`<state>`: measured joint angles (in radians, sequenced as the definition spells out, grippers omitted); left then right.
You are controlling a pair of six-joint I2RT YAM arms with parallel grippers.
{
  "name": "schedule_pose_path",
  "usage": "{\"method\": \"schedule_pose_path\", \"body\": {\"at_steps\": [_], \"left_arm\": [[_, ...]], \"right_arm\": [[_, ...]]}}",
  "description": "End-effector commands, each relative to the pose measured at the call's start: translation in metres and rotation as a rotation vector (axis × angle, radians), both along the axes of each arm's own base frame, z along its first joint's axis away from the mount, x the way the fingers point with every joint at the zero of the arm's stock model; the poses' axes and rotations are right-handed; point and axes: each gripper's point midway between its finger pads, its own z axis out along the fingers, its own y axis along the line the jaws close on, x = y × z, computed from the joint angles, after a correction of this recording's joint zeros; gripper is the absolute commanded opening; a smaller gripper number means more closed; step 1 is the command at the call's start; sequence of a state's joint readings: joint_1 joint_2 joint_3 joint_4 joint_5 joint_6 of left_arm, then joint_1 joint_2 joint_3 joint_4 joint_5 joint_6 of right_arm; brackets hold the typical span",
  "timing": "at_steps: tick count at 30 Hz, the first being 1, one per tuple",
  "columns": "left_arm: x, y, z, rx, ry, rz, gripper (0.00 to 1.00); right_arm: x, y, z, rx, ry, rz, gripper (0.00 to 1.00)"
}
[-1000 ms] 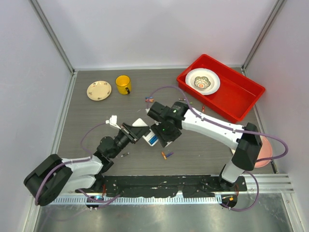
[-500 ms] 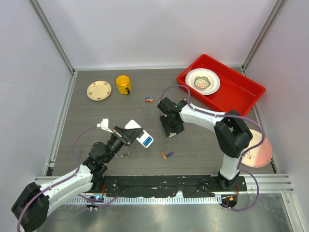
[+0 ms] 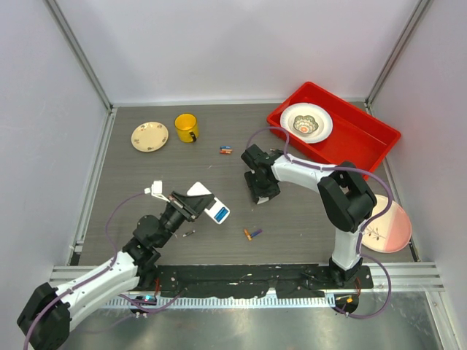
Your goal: Load the batteries into the remote control
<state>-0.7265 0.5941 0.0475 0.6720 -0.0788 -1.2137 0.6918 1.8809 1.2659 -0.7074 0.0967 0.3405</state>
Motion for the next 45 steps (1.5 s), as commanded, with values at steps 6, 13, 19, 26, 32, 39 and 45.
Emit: {"method": "schedule_pose_path", "body": {"at_steps": [6, 13, 19, 26, 32, 39, 45], "left_arm": [[-0.001, 0.0, -0.015, 0.023, -0.001, 0.001, 0.0], [0.0, -0.001, -0.016, 0.027, 0.002, -0.004, 0.0], [0.0, -0.003, -0.015, 0.03, 0.001, -0.011, 0.0], [0.0, -0.004, -0.014, 0.032, 0.0, -0.012, 0.0], [0.001, -0.005, -0.014, 0.037, 0.0, -0.015, 0.0], [0.003, -0.007, -0.015, 0.042, 0.003, -0.016, 0.0], [0.007, -0.009, -0.013, 0.055, 0.0, -0.009, 0.0]], "right_arm": [[0.01, 0.001, -0.003, -0.016, -0.042, 0.032, 0.47], [0.009, 0.001, -0.001, -0.007, -0.053, 0.044, 0.74], [0.011, 0.002, -0.001, 0.002, -0.065, 0.058, 0.84], [0.006, 0.0, -0.005, 0.0, -0.05, 0.091, 0.72], [0.0, -0.008, -0.011, -0.025, -0.035, 0.095, 0.62], [-0.006, -0.012, -0.011, -0.025, -0.03, 0.073, 0.34], [-0.02, -0.013, 0.028, 0.017, -0.048, 0.031, 0.01]]}}
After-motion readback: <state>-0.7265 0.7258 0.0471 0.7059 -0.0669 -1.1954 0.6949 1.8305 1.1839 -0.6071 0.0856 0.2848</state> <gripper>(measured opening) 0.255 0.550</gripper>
